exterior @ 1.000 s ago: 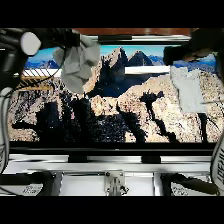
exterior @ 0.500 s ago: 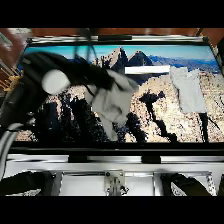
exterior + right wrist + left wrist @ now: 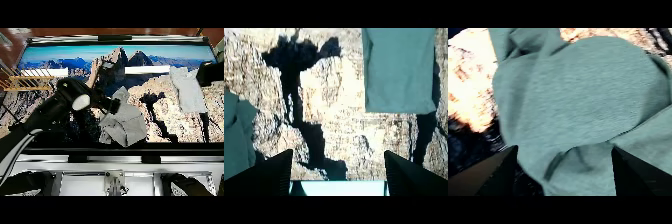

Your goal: Fold the shirts.

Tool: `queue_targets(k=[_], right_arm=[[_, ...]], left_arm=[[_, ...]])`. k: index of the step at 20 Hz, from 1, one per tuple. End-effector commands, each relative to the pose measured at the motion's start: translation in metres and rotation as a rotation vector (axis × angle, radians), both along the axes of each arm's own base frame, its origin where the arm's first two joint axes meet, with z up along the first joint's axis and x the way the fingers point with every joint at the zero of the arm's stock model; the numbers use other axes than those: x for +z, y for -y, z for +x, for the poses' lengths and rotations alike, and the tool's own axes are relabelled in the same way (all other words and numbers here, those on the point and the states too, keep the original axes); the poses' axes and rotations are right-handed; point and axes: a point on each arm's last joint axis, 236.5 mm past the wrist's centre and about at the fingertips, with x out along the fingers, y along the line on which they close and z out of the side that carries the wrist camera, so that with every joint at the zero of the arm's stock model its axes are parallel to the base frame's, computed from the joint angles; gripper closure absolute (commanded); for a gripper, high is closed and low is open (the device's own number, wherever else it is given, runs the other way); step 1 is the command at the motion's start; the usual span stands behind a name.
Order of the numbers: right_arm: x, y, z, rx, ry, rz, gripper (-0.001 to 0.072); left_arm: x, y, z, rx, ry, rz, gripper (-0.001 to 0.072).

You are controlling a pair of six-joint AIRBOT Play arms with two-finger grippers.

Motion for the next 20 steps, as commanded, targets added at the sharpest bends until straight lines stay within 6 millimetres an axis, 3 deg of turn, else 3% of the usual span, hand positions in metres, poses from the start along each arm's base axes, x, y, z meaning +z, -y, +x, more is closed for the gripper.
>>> queue_targets(k=[1,3,4,7,9,12,17,20], right_arm=[[-0.088,-0.013,-0.008,0.061,-0.267,-0.001,0.0036],[-0.141,-0.029,-0.024,0.084,-0.414,0.095,0.0036],[-0.161,-0.038,-0.031,0.087,-0.461,0.17,0.0036],[-0.197,-0.062,-0.045,0.072,-0.541,0.383,0.0036],[-0.206,-0.065,-0.047,0.055,-0.551,0.425,0.0036],[-0.21,-0.067,-0.05,0.056,-0.566,0.429,0.0036],[-0.211,-0.075,-0.051,0.062,-0.58,0.463,0.0036],[-0.217,-0.088,-0.05,0.07,-0.62,0.524,0.0036]], left_arm=[[-0.009,-0.092,-0.003,0.096,-0.129,0.128,0.0028],[-0.04,-0.118,-0.026,0.143,-0.233,0.123,0.0028],[-0.064,-0.122,-0.045,0.151,-0.299,0.104,0.0028],[-0.128,-0.098,-0.1,0.172,-0.472,-0.038,0.0026],[-0.154,-0.069,-0.116,0.215,-0.52,-0.168,0.0025],[-0.173,-0.046,-0.113,0.253,-0.493,-0.243,0.0026],[-0.19,-0.023,-0.106,0.293,-0.508,-0.308,0.004],[-0.201,-0.017,-0.113,0.292,-0.535,-0.297,0.0063]])
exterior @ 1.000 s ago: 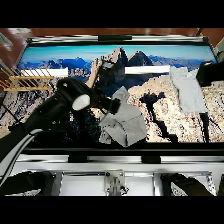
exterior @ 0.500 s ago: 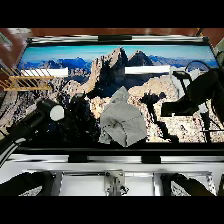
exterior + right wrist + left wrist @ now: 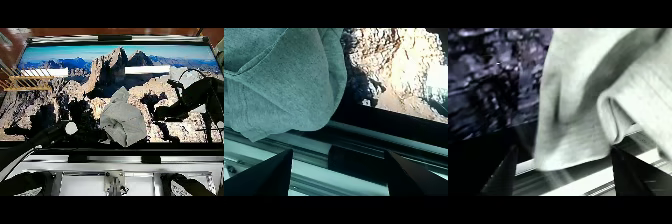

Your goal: Fold the shirts.

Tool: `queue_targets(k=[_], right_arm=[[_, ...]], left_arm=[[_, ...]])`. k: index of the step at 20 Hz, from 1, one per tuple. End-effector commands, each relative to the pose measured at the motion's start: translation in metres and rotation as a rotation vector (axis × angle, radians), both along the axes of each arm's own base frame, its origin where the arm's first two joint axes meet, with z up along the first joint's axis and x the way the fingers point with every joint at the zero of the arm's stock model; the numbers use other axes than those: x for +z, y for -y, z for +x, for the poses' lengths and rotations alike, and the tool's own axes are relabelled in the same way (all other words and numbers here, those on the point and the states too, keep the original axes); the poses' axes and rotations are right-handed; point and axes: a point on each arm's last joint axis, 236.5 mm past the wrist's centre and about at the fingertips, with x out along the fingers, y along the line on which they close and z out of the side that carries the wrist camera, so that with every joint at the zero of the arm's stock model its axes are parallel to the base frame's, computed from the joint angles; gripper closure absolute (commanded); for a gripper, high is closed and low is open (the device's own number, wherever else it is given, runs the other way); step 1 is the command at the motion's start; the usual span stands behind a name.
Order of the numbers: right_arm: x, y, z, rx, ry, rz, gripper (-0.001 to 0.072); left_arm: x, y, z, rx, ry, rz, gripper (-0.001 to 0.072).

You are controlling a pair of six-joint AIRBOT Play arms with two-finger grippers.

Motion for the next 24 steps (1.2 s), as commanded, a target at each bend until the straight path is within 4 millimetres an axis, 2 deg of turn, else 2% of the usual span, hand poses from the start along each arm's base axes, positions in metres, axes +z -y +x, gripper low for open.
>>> queue_targets(k=[1,3,4,5,8,10,12,14,15,16,17,18,20,21,22,23,24], right_arm=[[-0.006,-0.017,0.001,-0.003,-0.043,0.077,0.0036],[-0.012,-0.019,0.001,0.0,-0.069,0.084,0.0036],[-0.018,-0.019,0.001,0.003,-0.079,0.083,0.0036],[-0.024,-0.019,0.001,-0.003,-0.087,0.085,0.0036],[-0.045,-0.031,-0.003,-0.008,-0.113,0.139,0.0036],[-0.059,-0.04,-0.013,0.044,-0.131,0.15,0.0036],[-0.071,-0.057,-0.023,0.131,-0.133,0.146,0.0036],[-0.081,-0.073,-0.019,0.192,-0.093,0.125,0.0037],[-0.085,-0.079,-0.015,0.207,-0.067,0.113,0.016],[-0.088,-0.081,-0.009,0.218,-0.031,0.095,0.0476],[-0.088,-0.083,-0.003,0.221,-0.001,0.083,0.0638],[-0.081,-0.084,0.001,0.233,0.023,0.087,0.064],[-0.046,-0.085,0.021,0.276,0.138,0.082,0.064],[-0.016,-0.082,0.04,0.289,0.244,0.056,0.064],[0.021,-0.079,0.058,0.306,0.368,0.034,0.064],[0.066,-0.076,0.077,0.331,0.517,0.006,0.064],[0.124,-0.071,0.093,0.351,0.697,-0.034,0.064]], left_arm=[[-0.013,0.009,-0.003,0.019,-0.018,-0.01,0.0179],[-0.011,0.009,0.0,0.022,-0.013,-0.013,0.057],[-0.009,0.01,0.002,0.019,-0.006,-0.017,0.0648],[-0.005,0.012,0.004,0.015,0.006,-0.024,0.067],[0.01,0.012,0.013,0.001,0.057,-0.042,0.067],[0.021,0.006,0.02,0.012,0.084,-0.053,0.067],[0.031,0.002,0.026,0.029,0.101,-0.067,0.067],[0.039,0.0,0.03,0.026,0.127,-0.076,0.067],[0.042,0.0,0.032,0.012,0.145,-0.08,0.067],[0.048,-0.001,0.034,-0.01,0.166,-0.081,0.067],[0.056,-0.002,0.04,-0.031,0.19,-0.081,0.0671],[0.067,-0.005,0.047,-0.053,0.219,-0.073,0.0671],[0.099,-0.02,0.07,-0.128,0.31,-0.021,0.0672],[0.126,-0.029,0.085,-0.157,0.371,0.007,0.0672],[0.161,-0.041,0.105,-0.162,0.451,0.038,0.0672],[0.203,-0.051,0.124,-0.161,0.554,0.064,0.0672],[0.256,-0.058,0.14,-0.168,0.69,0.075,0.0672]])
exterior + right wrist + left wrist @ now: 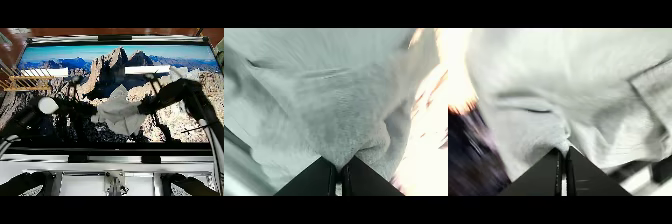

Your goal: Fold the shirts.

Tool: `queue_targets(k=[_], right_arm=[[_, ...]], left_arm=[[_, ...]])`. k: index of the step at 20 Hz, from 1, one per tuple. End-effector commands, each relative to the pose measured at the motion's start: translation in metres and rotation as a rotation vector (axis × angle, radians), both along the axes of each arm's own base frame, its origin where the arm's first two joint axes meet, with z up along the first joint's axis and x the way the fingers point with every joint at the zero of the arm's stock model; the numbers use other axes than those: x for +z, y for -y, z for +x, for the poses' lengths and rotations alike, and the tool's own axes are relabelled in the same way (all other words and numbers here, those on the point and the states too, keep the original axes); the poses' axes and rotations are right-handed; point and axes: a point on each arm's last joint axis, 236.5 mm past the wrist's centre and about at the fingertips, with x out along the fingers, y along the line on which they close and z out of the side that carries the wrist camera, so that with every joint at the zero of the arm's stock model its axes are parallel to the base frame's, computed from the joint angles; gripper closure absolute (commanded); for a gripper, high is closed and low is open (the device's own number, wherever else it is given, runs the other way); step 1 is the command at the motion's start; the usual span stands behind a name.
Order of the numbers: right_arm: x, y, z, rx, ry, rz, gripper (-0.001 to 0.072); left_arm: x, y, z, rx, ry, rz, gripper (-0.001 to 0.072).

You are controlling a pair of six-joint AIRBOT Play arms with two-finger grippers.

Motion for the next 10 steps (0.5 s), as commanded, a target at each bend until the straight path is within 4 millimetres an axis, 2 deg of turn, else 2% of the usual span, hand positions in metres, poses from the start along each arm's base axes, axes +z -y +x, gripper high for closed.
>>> queue_targets(k=[1,2,3,4,5,6,7,8,9,10], right_arm=[[0.165,0.014,0.047,0.026,0.536,-0.031,0.064],[0.234,0.018,0.052,-0.003,0.737,-0.004,0.064],[0.304,0.02,0.047,-0.037,0.936,0.048,0.064],[0.363,0.023,0.035,-0.07,1.102,0.112,0.064],[0.416,0.029,0.019,-0.105,1.252,0.166,0.064],[0.449,0.034,0.003,-0.129,1.349,0.208,0.064],[0.469,0.036,-0.01,-0.14,1.399,0.241,0.064],[0.474,0.035,-0.017,-0.136,1.398,0.261,0.064],[0.469,0.028,-0.02,-0.116,1.362,0.288,0.064],[0.456,0.021,-0.02,-0.091,1.307,0.291,0.064]], left_arm=[[0.156,-0.037,0.042,-0.026,0.398,0.069,0.0672],[0.22,-0.038,0.043,-0.016,0.54,0.022,0.0671],[0.286,-0.042,0.035,0.005,0.675,-0.039,0.0671],[0.34,-0.047,0.023,0.021,0.789,-0.092,0.0671],[0.388,-0.055,0.006,0.036,0.891,-0.14,0.0671],[0.42,-0.061,-0.009,0.046,0.961,-0.172,0.0671],[0.441,-0.068,-0.022,0.053,1.009,-0.194,0.0672],[0.447,-0.071,-0.03,0.056,1.023,-0.203,0.0671],[0.44,-0.072,-0.033,0.049,1.002,-0.193,0.0671],[0.422,-0.07,-0.032,0.031,0.95,-0.163,0.0671]])
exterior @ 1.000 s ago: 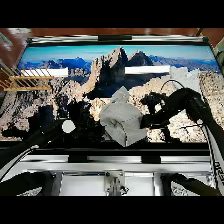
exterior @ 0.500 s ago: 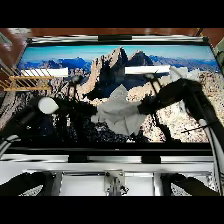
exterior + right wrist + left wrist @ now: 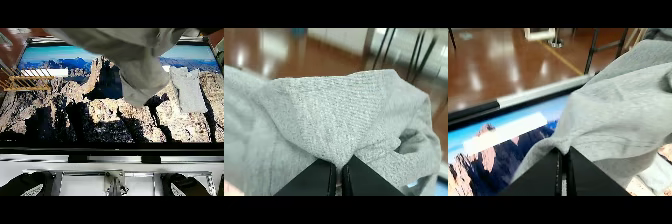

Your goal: Fold the shirts.

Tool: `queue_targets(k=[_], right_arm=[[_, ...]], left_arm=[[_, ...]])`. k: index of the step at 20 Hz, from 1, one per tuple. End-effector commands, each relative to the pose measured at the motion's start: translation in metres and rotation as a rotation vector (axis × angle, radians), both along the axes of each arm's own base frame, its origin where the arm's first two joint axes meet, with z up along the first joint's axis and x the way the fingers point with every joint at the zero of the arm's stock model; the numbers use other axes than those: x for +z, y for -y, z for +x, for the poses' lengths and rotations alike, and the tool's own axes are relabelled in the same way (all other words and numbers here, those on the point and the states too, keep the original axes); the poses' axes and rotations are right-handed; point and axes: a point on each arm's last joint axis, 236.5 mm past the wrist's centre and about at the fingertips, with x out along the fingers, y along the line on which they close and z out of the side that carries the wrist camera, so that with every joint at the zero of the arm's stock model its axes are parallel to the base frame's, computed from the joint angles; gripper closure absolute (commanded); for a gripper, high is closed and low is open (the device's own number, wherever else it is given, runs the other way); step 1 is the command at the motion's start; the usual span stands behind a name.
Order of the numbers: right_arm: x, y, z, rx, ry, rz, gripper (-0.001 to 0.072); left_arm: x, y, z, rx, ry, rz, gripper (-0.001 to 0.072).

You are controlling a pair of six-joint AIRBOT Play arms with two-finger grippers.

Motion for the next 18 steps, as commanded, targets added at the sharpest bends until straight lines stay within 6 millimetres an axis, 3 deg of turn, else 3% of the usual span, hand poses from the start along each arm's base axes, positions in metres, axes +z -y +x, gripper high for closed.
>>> queue_targets(k=[1,4,5,6,8,11,13,14,16,18], right_arm=[[0.018,-0.008,-0.027,0.06,0.01,0.027,0.064],[-0.034,-0.017,-0.026,0.101,-0.179,-0.068,0.064],[-0.039,-0.017,-0.03,0.109,-0.2,-0.079,0.064],[-0.035,-0.016,-0.034,0.108,-0.183,-0.084,0.064],[-0.009,-0.007,-0.044,0.079,-0.078,-0.083,0.064],[0.059,0.01,-0.073,0.029,0.173,0.002,0.064],[0.091,0.017,-0.09,0.016,0.287,0.066,0.064],[0.093,0.017,-0.092,0.023,0.293,0.077,0.0641],[0.066,0.002,-0.082,0.076,0.178,0.054,0.064],[-0.004,-0.026,-0.056,0.172,-0.087,-0.022,0.0641]], left_arm=[[-0.004,-0.009,-0.021,-0.008,-0.028,0.054,0.0671],[-0.091,-0.003,-0.016,-0.043,-0.276,0.215,0.0671],[-0.106,-0.003,-0.019,-0.051,-0.323,0.245,0.0671],[-0.109,-0.003,-0.023,-0.058,-0.328,0.251,0.0671],[-0.087,-0.001,-0.031,-0.068,-0.248,0.229,0.0671],[-0.052,-0.003,-0.056,-0.085,-0.147,0.167,0.0671],[-0.052,-0.007,-0.068,-0.081,-0.203,0.121,0.0672],[-0.062,-0.009,-0.073,-0.082,-0.249,0.136,0.0671],[-0.092,-0.009,-0.076,-0.082,-0.366,0.175,0.0671],[-0.134,-0.006,-0.075,-0.078,-0.505,0.211,0.0671]])
